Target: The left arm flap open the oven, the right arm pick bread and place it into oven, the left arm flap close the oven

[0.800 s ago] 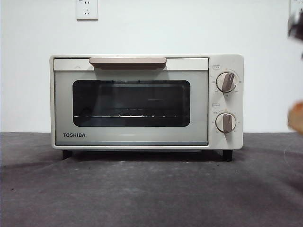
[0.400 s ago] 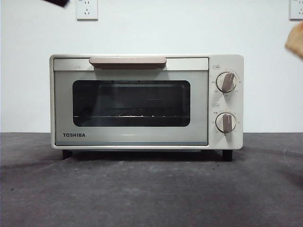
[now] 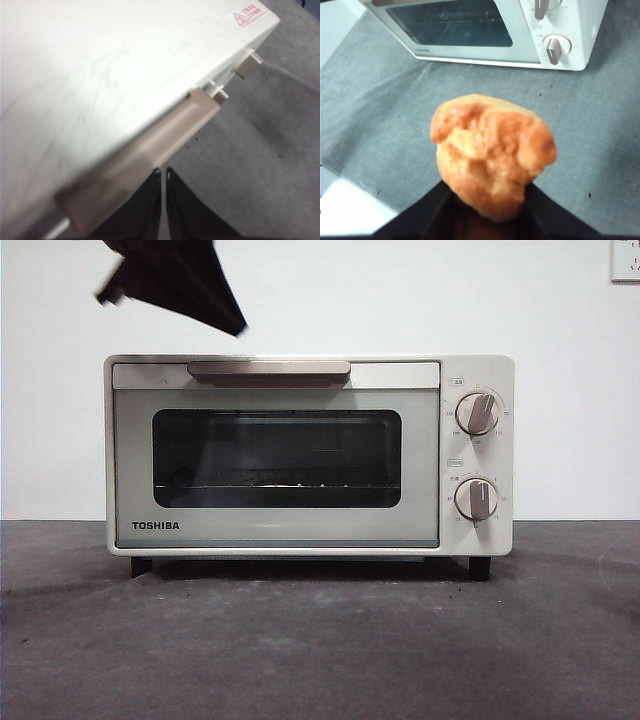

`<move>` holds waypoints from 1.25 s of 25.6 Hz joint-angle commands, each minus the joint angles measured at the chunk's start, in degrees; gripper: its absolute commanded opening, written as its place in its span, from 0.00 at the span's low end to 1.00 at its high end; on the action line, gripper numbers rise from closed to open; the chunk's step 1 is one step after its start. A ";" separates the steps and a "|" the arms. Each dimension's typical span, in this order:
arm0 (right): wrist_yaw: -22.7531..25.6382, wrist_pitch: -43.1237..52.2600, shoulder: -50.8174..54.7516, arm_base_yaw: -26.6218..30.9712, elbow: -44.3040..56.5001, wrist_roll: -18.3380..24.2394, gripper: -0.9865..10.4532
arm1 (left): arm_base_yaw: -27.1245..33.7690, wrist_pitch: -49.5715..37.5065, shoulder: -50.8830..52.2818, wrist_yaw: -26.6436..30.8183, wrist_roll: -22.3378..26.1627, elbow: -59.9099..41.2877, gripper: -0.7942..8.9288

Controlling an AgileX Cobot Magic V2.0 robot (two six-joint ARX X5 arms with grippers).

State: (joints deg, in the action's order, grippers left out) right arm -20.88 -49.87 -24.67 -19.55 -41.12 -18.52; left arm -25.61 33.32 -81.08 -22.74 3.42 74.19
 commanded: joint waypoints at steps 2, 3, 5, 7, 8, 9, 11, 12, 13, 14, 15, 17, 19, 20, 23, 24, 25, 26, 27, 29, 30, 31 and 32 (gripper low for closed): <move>-0.11 0.72 0.15 -0.37 -1.01 -1.05 0.20 | -0.52 -3.30 -3.72 0.04 2.10 2.25 0.10; -0.11 0.70 0.15 -0.37 -1.01 -1.05 0.20 | -0.57 -3.63 -4.33 0.24 2.10 2.25 0.10; -0.11 0.72 0.15 -0.37 -1.01 -1.05 0.20 | -0.57 -3.61 -5.27 0.92 2.16 2.25 0.10; -0.11 0.72 0.15 -0.37 -1.01 -1.05 0.20 | -0.57 -3.58 -6.14 1.73 2.16 2.25 0.10; -0.11 0.72 0.15 -0.37 -1.01 -1.05 0.20 | -0.57 -3.39 -6.36 1.75 2.16 2.25 0.10; -0.11 0.72 0.15 -0.37 -1.01 -1.05 0.20 | -0.57 -3.13 -6.67 1.75 2.14 2.25 0.10; -0.09 0.72 0.13 -0.37 -1.01 -1.03 0.20 | -0.57 -2.34 -6.91 1.73 2.16 2.25 0.10; -0.09 0.72 0.15 -0.37 -1.01 -1.03 0.20 | -0.61 -1.81 -6.91 1.73 2.19 2.25 0.10; -0.09 0.72 0.13 -0.37 -1.01 -1.03 0.20 | -0.79 -1.07 -6.93 1.73 2.19 2.25 0.10; -0.09 0.72 0.15 -0.37 -1.01 -1.03 0.20 | -1.03 -0.31 -6.93 1.73 2.19 2.25 0.10; -0.07 0.72 0.15 -0.37 -1.01 -1.01 0.20 | -1.27 0.61 -6.91 1.75 2.45 2.25 0.10; -0.07 0.72 0.15 -0.37 -1.01 -1.03 0.20 | -1.75 2.97 -6.91 1.81 3.56 2.25 0.10; -0.07 0.72 0.15 -0.35 -1.01 -1.03 0.20 | -2.27 4.81 -6.91 2.40 4.24 2.23 0.10; -0.07 0.72 0.15 -0.35 -1.01 -1.03 0.20 | -2.67 5.62 -6.91 2.86 4.55 2.23 0.10; -0.07 0.72 0.13 -0.37 -1.01 -1.03 0.20 | -4.02 7.41 -6.91 5.20 4.74 2.23 0.10; -0.07 0.72 0.15 -0.37 -1.01 -1.03 0.20 | -4.39 7.98 -6.91 6.03 4.72 2.23 0.10; -0.07 0.72 0.13 -0.37 -1.01 -1.03 0.20 | -4.76 8.61 -6.91 6.78 4.72 2.23 0.10; -0.07 0.72 0.13 -0.35 -1.01 -1.03 0.20 | -5.16 9.20 -6.91 7.26 4.70 2.23 0.10; -0.07 0.72 0.13 -0.35 -1.01 -1.03 0.20 | -5.53 9.66 -6.91 7.61 4.70 2.23 0.10; -0.07 0.72 0.13 -0.37 -1.01 -1.03 0.20 | -6.32 10.64 -6.88 7.80 4.70 2.23 0.10; -0.09 0.70 0.13 -0.37 -1.01 -1.03 0.20 | -6.56 11.10 -6.82 7.82 4.68 2.19 0.10; -0.09 0.70 0.15 -0.37 -1.01 -1.03 0.20 | -6.82 11.61 -6.80 7.80 4.52 2.12 0.10; -0.09 0.70 0.13 -0.37 -1.01 -1.03 0.20 | -7.15 12.07 -6.67 7.80 4.31 2.01 0.10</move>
State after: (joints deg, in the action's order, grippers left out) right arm -20.88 -49.87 -24.40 -19.55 -41.12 -18.96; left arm -32.69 44.82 -85.45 -17.67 7.16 76.73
